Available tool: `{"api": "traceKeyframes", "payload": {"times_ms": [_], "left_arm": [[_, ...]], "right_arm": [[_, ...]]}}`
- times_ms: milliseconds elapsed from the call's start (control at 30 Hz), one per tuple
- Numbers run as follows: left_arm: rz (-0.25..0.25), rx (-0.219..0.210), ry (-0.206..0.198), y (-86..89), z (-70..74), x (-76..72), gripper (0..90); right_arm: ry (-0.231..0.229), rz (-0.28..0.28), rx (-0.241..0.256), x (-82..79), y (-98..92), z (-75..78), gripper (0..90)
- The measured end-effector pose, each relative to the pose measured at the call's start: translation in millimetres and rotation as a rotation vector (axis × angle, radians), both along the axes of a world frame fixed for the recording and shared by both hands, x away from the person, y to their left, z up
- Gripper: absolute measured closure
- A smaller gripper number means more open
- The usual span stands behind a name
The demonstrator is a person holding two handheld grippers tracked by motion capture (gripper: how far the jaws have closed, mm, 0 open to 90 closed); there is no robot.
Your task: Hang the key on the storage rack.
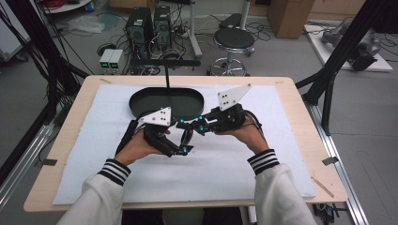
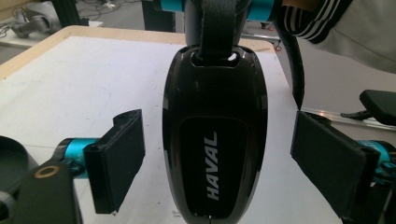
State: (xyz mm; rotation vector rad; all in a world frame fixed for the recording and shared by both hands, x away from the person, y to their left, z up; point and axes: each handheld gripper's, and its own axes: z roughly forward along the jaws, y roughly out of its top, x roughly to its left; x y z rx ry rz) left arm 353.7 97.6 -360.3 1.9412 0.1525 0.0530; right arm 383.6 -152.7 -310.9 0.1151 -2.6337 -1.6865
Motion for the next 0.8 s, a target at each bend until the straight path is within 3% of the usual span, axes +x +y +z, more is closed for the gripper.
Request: {"api": "traceKeyframes", "payload": {"times_ms": [333,500,800], "left_arm": [[0.009,0.01,0.005,1.8,1.3,-0.6,33.2],[0.021,0.016,0.001,4.0,2.7,-1.0,47.8],[0.04,0.034,-0.019,4.8,4.8,-3.1,48.6]], "right_arm": [[0.0,0.013,0.001,-0.9,1.2,0.0,84.1],[0.004,0.013,-0.002,-1.2,1.9,-0.2,84.1],[-0.004,0.017,0.011,-0.1,2.5,-0.7,83.7]]}}
